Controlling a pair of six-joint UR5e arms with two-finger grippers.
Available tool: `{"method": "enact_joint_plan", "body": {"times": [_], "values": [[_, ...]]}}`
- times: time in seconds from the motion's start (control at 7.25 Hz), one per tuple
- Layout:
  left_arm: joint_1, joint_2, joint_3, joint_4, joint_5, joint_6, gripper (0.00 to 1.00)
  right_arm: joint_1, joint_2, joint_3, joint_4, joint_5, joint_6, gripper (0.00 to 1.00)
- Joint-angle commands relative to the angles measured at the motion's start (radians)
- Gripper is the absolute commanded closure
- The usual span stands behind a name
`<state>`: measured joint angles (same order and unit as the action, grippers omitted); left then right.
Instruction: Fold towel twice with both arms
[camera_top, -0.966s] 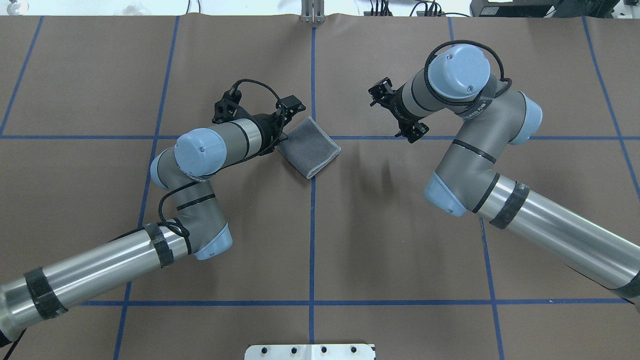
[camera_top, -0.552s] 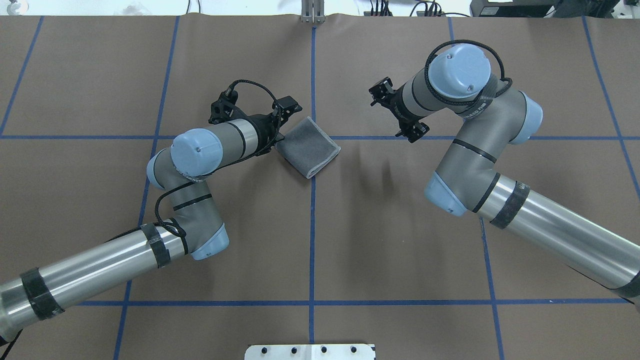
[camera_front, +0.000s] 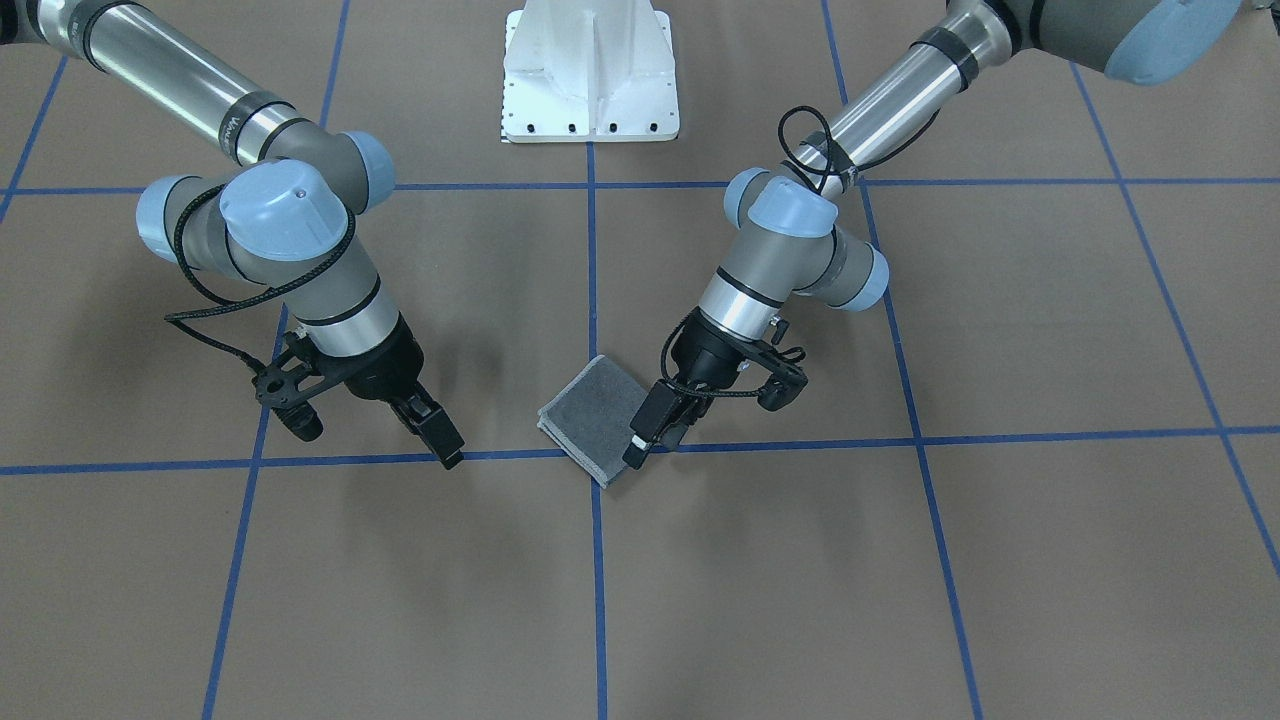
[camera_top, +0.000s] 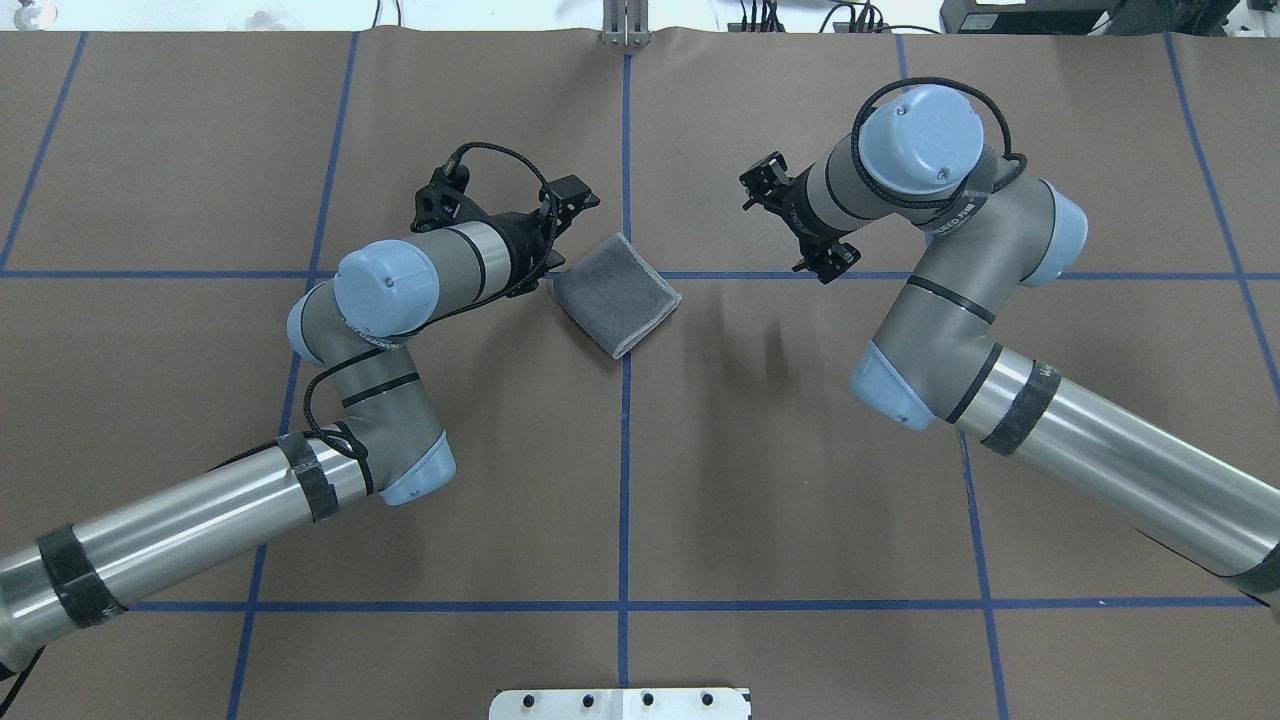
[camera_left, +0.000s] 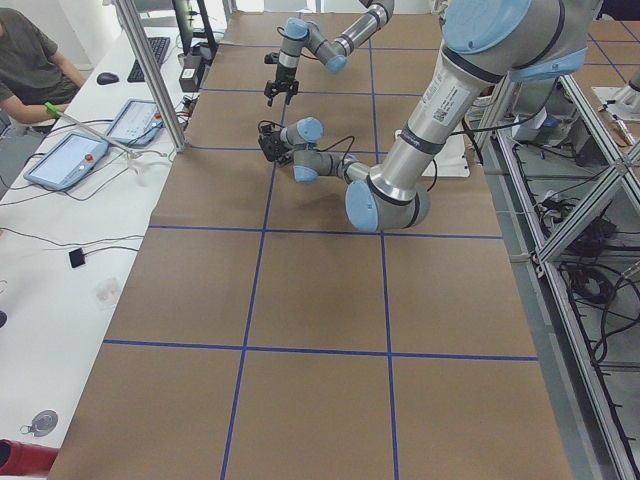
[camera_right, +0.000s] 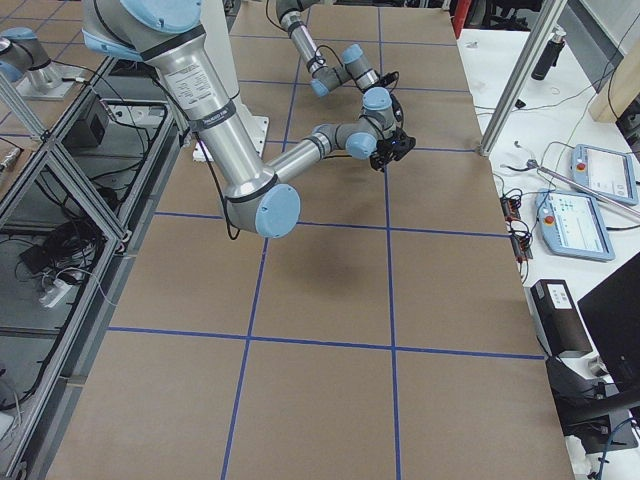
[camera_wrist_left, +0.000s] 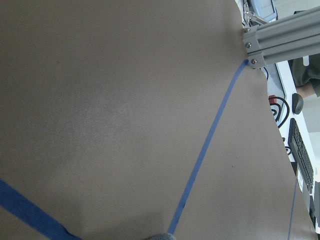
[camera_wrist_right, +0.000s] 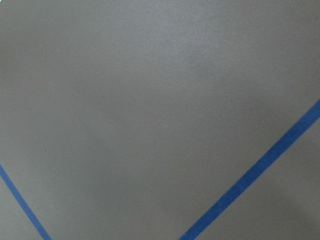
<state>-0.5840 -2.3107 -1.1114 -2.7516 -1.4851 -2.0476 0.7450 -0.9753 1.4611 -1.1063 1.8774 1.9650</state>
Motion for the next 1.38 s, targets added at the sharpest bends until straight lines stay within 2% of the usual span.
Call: {"method": "enact_joint_plan", "body": {"times": [0.0, 0.14, 0.41, 0.83, 1.24], "values": [[-0.022, -0.021, 0.002, 0.004, 0.002, -0.009, 0.0, 0.008, 0.0, 0.001, -0.001, 0.002, 0.0, 0.0], [-0.02, -0.056, 0.021, 0.007, 0.003, -0.012, 0.0, 0.016, -0.008, 0.002, -0.001, 0.014, -0.001, 0.0], [-0.019, -0.163, 0.134, 0.035, 0.003, -0.013, 0.0, 0.043, -0.023, 0.011, 0.0, 0.046, -0.027, 0.0], [-0.014, -0.194, 0.205, 0.038, 0.0, -0.006, 0.0, 0.042, -0.034, 0.025, -0.001, 0.046, -0.034, 0.0], [-0.022, -0.194, 0.216, 0.059, 0.0, 0.012, 0.0, 0.042, -0.033, 0.037, -0.012, 0.045, -0.034, 0.0]]}}
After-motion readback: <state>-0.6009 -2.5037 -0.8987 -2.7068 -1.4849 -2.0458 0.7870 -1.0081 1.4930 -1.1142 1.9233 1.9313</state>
